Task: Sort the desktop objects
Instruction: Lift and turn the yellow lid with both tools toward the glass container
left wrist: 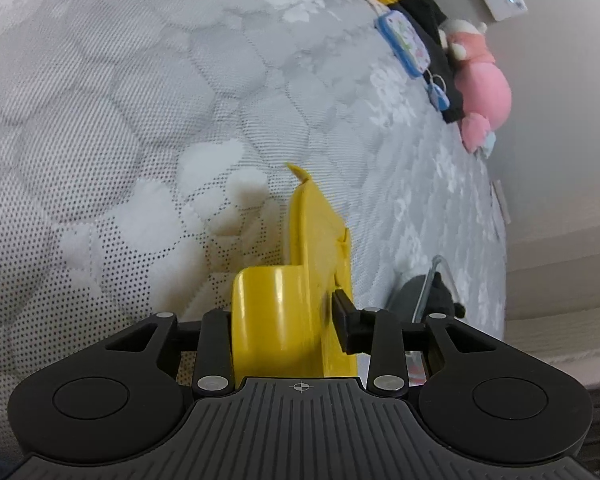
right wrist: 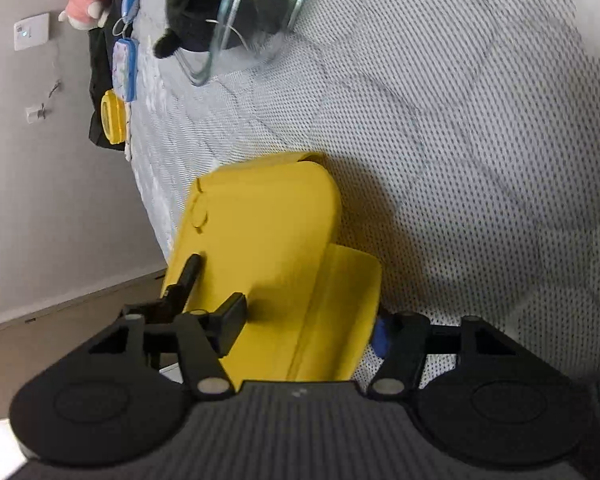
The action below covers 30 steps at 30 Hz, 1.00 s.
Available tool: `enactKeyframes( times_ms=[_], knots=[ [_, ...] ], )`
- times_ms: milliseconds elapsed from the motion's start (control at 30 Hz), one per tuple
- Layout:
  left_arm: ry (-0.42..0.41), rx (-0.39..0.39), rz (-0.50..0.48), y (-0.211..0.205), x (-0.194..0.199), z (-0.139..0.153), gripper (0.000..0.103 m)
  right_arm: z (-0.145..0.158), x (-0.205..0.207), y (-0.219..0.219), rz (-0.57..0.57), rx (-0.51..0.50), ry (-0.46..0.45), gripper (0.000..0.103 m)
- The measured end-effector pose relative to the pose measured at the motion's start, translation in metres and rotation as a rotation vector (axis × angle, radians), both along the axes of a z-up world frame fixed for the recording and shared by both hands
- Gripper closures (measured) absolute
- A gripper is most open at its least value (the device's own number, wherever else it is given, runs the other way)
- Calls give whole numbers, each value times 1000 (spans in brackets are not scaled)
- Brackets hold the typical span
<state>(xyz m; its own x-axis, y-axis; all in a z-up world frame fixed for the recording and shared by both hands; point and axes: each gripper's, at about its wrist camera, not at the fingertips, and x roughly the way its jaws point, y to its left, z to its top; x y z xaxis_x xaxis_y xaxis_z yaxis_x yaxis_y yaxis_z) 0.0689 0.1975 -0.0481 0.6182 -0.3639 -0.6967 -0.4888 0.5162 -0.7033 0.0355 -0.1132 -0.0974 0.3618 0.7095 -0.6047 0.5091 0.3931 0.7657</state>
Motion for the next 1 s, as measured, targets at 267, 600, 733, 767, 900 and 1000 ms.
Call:
enactKeyframes(
  times_ms=[267,600,733,767,900,1000],
  knots=[
    [13,-61,-112,-8,8,-5,36,55,21,-27,44,-268,-268,67],
    [33,30,-170,-24,9,-2,67,35,14,-40,-4,-270,-229,46],
    [-57,122,-162,-30,-12,29,75,36,15,-38,41,-254,-259,56],
    [-100,163,-168,-34,-21,42,71,43,15,-40,58,-247,-289,56],
    [-269,267,-175,-51,-47,88,69,77,13,-51,136,-234,-409,57],
    [-381,298,-228,-75,-32,115,67,102,23,-67,132,-254,-547,57]
  ],
)
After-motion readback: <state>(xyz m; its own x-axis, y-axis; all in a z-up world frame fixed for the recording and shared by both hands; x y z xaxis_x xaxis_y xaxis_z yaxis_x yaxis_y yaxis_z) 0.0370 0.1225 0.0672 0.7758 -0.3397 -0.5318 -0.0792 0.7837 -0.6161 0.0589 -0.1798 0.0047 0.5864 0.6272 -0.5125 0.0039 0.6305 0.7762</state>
